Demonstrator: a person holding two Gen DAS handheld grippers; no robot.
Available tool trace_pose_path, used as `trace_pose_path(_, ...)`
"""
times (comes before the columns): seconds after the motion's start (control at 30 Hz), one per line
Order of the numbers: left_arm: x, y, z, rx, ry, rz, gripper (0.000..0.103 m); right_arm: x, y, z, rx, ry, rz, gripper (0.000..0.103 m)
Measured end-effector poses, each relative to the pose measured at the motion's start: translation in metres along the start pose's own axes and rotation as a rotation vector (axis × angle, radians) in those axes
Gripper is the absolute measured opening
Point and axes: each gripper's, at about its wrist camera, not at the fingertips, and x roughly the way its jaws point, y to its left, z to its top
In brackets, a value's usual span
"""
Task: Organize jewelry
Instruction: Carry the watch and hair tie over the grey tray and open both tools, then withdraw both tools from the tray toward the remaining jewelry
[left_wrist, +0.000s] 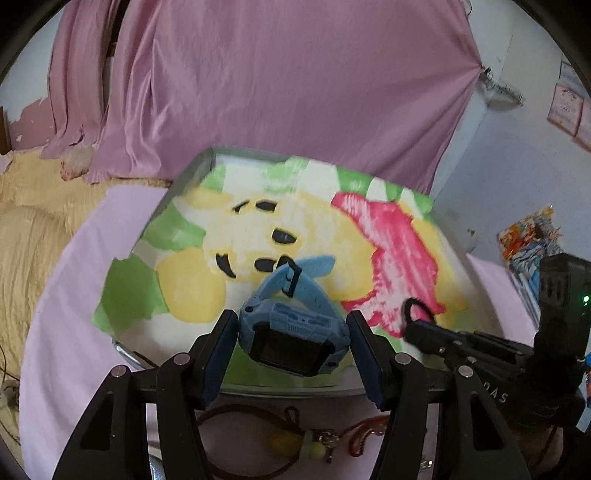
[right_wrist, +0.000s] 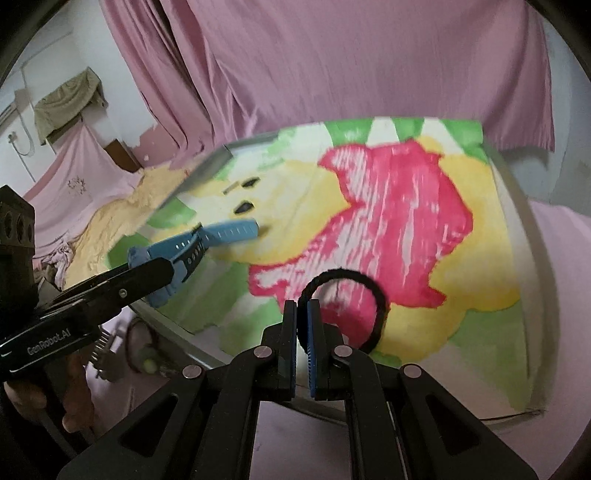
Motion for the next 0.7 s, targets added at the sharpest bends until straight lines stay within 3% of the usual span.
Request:
trace_pose_path(0.07, -0.003, 0.0, -0.002, 0.004, -0.007, -0.007, 0.063, 0.002, -0.001, 0.001, 0.005, -0.003, 0.005, 0.006)
trace_pose_path(0.1, -0.004, 0.0, -0.002, 0.002, -0.011, -0.013, 0.074, 0.002, 0.0, 0.001, 0.006, -0.007, 0.005, 0.007)
trace_pose_path(0.17, -0.008, 0.001, -0.002, -0.006, -0.038, -0.013, 0.082, -0.002, 0.001, 0.0, 0.004, -0.019, -0.004, 0.016)
trace_pose_path(0.23, -0.014, 0.0, -0.003, 0.004, -0.072, 0.0, 0.082, -0.008, 0.0, -0.003, 0.003, -0.045, -0.025, 0.04)
trace_pose_path(0.37, -0.027, -0.005, -0.009, 0.031, -0.127, 0.033, 0.086, -0.033, -0.001, -0.013, 0.02, -0.142, -0.054, 0.042)
trace_pose_path(0.53, -0.053, -0.012, -0.024, 0.06, -0.245, 0.044, 0.102, -0.072, 0.001, -0.033, 0.024, -0.288, -0.107, 0.068)
trace_pose_path(0.7, -0.08, -0.019, -0.049, 0.085, -0.363, 0.049, 0.103, -0.108, 0.004, -0.06, 0.012, -0.416, -0.172, 0.087)
